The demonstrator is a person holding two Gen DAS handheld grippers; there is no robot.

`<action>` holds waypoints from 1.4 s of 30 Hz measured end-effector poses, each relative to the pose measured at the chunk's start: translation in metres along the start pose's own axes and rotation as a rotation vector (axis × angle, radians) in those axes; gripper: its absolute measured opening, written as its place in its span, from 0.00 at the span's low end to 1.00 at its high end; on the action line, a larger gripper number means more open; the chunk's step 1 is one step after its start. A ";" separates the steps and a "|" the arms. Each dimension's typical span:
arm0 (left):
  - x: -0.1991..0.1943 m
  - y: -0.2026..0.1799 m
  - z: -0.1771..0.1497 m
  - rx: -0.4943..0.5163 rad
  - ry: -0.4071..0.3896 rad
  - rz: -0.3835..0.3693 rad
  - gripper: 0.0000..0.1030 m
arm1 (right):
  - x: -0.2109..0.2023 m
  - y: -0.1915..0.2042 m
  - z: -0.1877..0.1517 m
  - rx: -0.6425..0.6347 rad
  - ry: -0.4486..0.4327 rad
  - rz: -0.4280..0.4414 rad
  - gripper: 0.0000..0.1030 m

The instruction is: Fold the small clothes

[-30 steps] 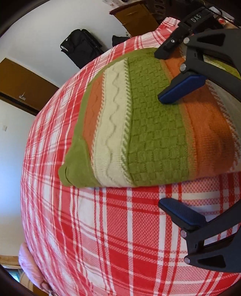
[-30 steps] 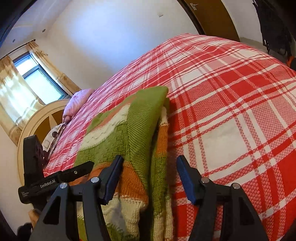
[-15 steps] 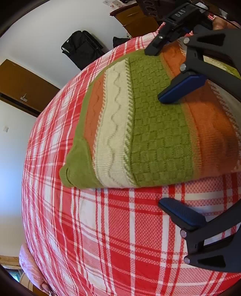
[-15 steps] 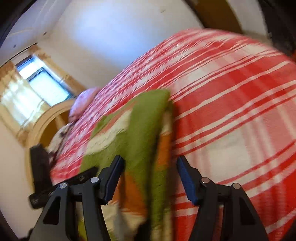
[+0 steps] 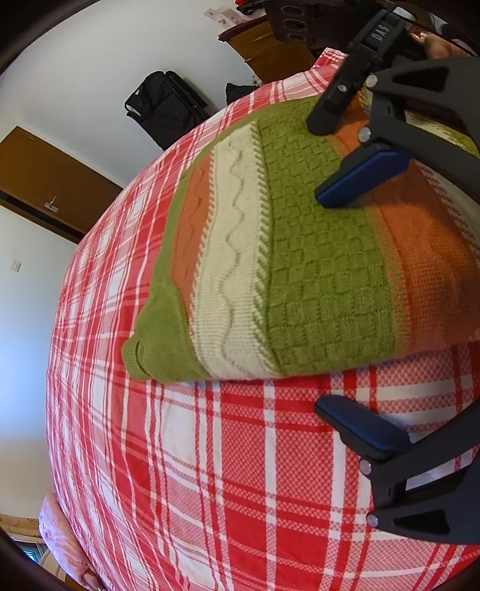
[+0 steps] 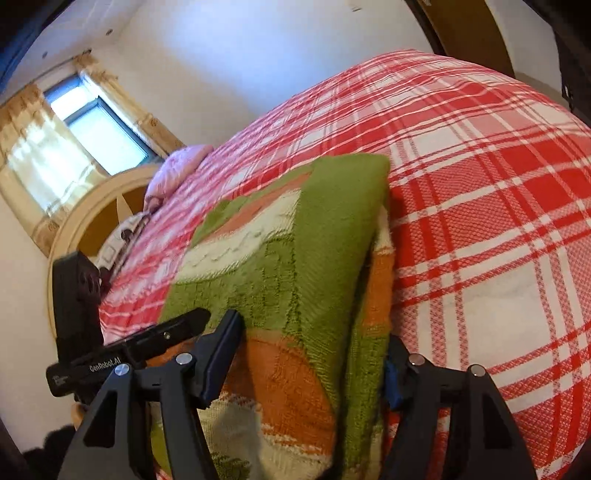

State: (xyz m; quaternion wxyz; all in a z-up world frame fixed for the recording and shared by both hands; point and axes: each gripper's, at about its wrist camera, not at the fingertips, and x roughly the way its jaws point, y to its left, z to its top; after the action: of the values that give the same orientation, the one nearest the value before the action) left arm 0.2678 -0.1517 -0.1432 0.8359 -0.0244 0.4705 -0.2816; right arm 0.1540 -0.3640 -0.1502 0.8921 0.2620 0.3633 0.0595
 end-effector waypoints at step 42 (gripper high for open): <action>-0.031 0.016 -0.007 -0.060 0.015 0.062 0.79 | -0.032 0.036 -0.044 0.058 -0.065 -0.010 0.48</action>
State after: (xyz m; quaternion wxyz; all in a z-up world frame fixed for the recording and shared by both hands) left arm 0.2571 -0.1209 -0.1278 0.8397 -0.0328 0.4854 -0.2413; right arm 0.1038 -0.3242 -0.1384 0.8957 0.2875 0.3372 0.0359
